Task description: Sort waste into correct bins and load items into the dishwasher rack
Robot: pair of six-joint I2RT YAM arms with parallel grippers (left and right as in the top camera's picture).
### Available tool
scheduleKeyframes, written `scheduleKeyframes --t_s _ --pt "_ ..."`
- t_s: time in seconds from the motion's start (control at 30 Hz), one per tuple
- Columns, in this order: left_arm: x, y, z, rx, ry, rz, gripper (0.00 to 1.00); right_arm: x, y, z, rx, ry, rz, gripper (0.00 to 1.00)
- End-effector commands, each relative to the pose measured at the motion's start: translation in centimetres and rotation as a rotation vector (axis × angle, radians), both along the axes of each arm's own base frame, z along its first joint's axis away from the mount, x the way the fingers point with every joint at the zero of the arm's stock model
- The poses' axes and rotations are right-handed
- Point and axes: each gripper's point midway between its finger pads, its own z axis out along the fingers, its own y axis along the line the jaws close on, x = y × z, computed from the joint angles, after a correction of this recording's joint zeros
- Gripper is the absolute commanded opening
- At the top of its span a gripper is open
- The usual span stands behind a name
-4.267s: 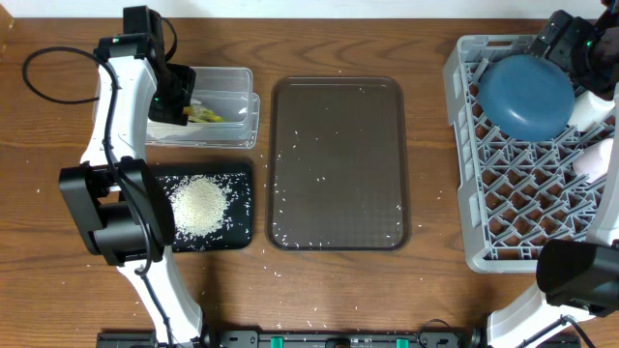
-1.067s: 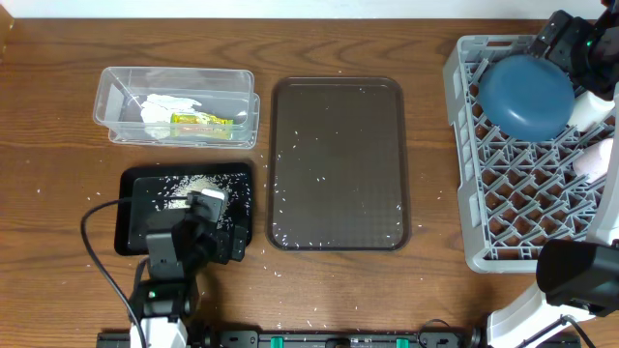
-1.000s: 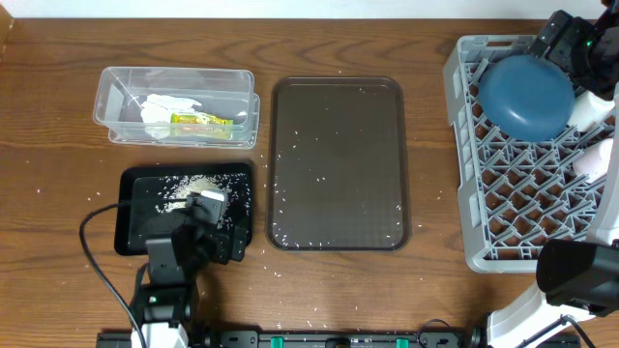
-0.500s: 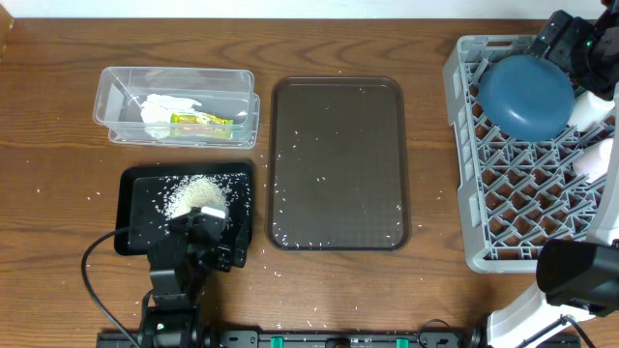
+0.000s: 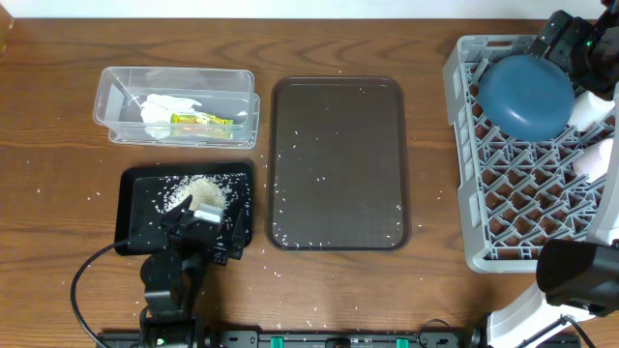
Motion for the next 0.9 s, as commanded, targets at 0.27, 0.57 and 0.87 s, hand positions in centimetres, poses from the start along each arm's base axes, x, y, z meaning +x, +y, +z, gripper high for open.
scheduleKeyframes --t_s 0.27,0.57,0.87 --pt "-0.2 1.0 1.9 0.026 -0.124 0.056 1.00 -0.1 -0.1 0.3 0.002 -0.006 -0.010 0.99" --pt "-0.3 1.0 2.6 0.025 -0.154 0.056 1.00 -0.1 -0.1 0.3 0.002 -0.006 -0.010 0.99" --pt "-0.3 1.2 2.5 -0.038 -0.138 0.082 1.00 -0.1 -0.1 0.3 0.002 -0.006 -0.010 0.99"
